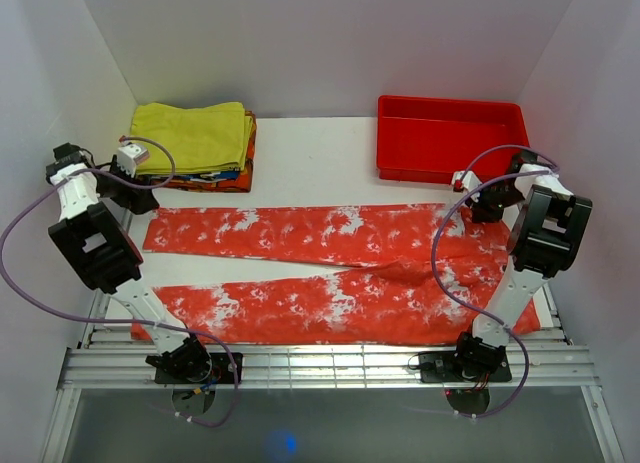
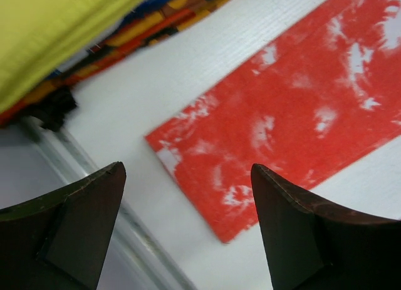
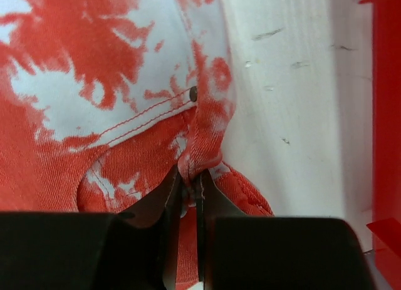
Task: Fold and stack the trousers
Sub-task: Fold the trousers
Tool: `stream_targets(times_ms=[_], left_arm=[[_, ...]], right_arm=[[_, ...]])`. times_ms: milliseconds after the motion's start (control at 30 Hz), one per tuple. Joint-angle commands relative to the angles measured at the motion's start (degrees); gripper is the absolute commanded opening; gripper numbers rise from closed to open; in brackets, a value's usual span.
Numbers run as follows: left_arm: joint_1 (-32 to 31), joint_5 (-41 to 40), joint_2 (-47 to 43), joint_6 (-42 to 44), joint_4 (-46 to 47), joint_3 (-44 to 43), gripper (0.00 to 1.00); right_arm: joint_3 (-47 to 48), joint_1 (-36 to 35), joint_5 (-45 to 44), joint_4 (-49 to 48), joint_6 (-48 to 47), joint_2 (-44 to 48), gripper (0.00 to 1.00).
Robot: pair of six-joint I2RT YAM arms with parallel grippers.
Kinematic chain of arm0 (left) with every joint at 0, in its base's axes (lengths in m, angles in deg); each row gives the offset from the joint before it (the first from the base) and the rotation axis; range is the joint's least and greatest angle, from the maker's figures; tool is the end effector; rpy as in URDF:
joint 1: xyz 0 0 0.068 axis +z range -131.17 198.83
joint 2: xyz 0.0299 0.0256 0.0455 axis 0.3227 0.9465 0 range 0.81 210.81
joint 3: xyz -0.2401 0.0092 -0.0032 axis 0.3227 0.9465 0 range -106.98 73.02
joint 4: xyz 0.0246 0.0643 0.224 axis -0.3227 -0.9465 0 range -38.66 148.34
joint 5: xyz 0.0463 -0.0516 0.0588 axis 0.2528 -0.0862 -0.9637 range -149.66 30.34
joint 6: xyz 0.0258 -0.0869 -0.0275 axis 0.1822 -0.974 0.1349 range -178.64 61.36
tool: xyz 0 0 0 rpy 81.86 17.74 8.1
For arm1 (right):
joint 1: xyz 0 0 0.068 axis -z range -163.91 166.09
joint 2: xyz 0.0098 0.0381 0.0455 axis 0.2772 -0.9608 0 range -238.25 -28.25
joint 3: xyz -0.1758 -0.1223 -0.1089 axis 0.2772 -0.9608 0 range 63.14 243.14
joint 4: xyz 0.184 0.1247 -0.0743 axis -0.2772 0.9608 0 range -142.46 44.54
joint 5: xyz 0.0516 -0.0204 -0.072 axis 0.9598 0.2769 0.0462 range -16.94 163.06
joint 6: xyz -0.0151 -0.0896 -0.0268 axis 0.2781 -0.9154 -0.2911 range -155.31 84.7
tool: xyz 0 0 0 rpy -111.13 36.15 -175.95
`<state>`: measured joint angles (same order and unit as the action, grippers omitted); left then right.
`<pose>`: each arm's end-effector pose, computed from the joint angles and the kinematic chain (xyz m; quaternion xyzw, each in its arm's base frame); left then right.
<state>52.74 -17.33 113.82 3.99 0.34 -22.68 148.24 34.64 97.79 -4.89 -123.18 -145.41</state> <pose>0.3383 0.1579 0.1856 0.2741 0.8845 -0.1494 0.3466 0.3595 -0.0828 0.1053 -0.5692 0.7891 0.0570 0.2237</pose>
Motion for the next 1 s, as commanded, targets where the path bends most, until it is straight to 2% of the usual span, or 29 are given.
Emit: stream_targets(times_ms=[0, 100, 200, 400, 533, 600, 667, 700, 767, 800, 867, 967], left_arm=[[-0.1, 3.3, 3.2, 13.5, -3.4, -7.6, 0.91], [-1.1, 1.5, 10.5, 18.7, -10.7, -15.4, 0.89], [-2.4, 1.2, 15.7, 19.5, -11.0, -19.6, 0.88], [-5.9, 0.2, 20.3, 23.8, -9.8, -20.8, 0.88], [-8.0, -3.7, 23.1, 27.0, -11.8, -20.7, 0.87], [-8.0, -6.6, 24.5, 28.7, -13.0, -21.0, 0.83], [-7.7, -9.4, 26.6, 29.5, -14.3, -21.1, 0.77], [-7.4, -11.1, 27.0, 30.1, -14.6, -21.0, 0.68], [-6.5, -12.4, 27.9, 30.6, -15.8, -20.6, 0.56], [-6.2, -13.5, 28.0, 31.0, -16.6, -20.1, 0.46], [-5.9, -14.4, 27.3, 31.4, -17.1, -18.7, 0.36], [-5.8, -14.7, 25.0, 31.9, -17.7, -15.1, 0.15]], right_arm=[[-4.9, -0.4, -3.1, 1.6, -6.5, 3.9, 0.08], [-4.9, -0.4, -2.4, 2.3, -7.4, 6.6, 0.08], [-3.7, -0.5, -2.5, 3.0, -7.3, 7.1, 0.08], [-3.4, -0.9, -3.0, 3.0, -6.9, 7.0, 0.08], [-3.9, -1.1, -3.2, 2.3, -6.6, 7.1, 0.08], [-3.8, -1.4, -3.2, 2.3, -6.6, 7.2, 0.08], [-3.6, -1.5, -2.8, 2.2, -6.5, 7.6, 0.08], [-3.5, -1.5, -2.4, 2.3, -6.5, 7.7, 0.08], [-3.2, -1.4, -2.1, 2.7, -6.7, 8.2, 0.08], [-2.9, -1.4, -1.9, 2.7, -6.8, 8.4, 0.08], [-2.4, -1.4, -1.6, 2.5, -6.6, 9.0, 0.08], [-1.1, -1.5, -1.0, 2.5, -5.6, 10.0, 0.08]])
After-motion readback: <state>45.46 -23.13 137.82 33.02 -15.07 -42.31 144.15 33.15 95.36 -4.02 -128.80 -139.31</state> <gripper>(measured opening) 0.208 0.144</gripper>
